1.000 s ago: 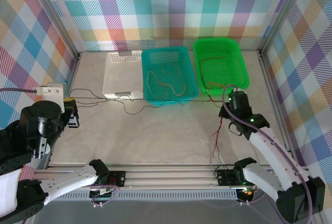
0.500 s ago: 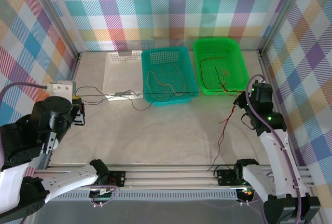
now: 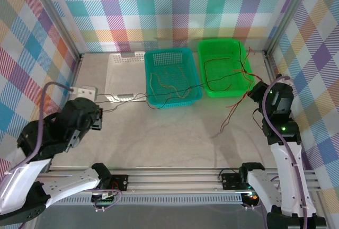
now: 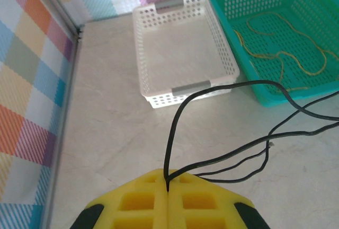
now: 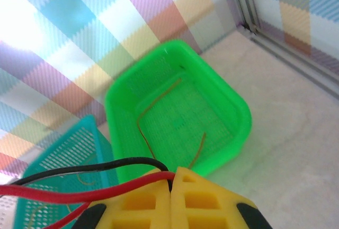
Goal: Untangle the cables
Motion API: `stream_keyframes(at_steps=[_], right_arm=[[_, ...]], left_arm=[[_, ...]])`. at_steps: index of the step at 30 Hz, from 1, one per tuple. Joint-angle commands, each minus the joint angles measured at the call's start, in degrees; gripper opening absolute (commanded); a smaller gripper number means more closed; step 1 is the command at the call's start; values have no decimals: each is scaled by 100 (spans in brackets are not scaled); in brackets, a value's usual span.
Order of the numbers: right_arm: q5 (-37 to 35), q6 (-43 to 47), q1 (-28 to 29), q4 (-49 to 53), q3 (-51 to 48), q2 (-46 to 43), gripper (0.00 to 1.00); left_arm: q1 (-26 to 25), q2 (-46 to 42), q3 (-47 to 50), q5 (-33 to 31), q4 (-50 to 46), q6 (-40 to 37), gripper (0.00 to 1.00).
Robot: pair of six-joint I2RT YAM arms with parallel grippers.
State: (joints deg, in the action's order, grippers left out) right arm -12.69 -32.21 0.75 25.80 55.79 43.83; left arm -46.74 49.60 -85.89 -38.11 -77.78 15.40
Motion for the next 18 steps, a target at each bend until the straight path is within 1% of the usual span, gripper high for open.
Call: stream_keyframes(at_steps=[1,4,7,10,15,17,18], right_arm=[[289,-50,-35,-553,186,-69,0],[536,-208,-30,-376,151,-84,0],[654,-371,-18,-384,-376,-168,0],[776,-480,-5,-320,-925,-67,0],[1010,-521,29,-547,-1617,302,1],[1091,-414,72,-665,-1659,472,8],[1185,-331,104,-724,-1636,548,15]], left_arm=[[32,74,220,371,463,108,0],[33,144,303,552,654,112,0],[33,185,452,784,891,102,0],[33,246,593,999,1087,85,0],[33,344,787,1414,1345,80,0],[33,389,875,1590,1448,125,0],[33,409,924,1682,1504,170,0]])
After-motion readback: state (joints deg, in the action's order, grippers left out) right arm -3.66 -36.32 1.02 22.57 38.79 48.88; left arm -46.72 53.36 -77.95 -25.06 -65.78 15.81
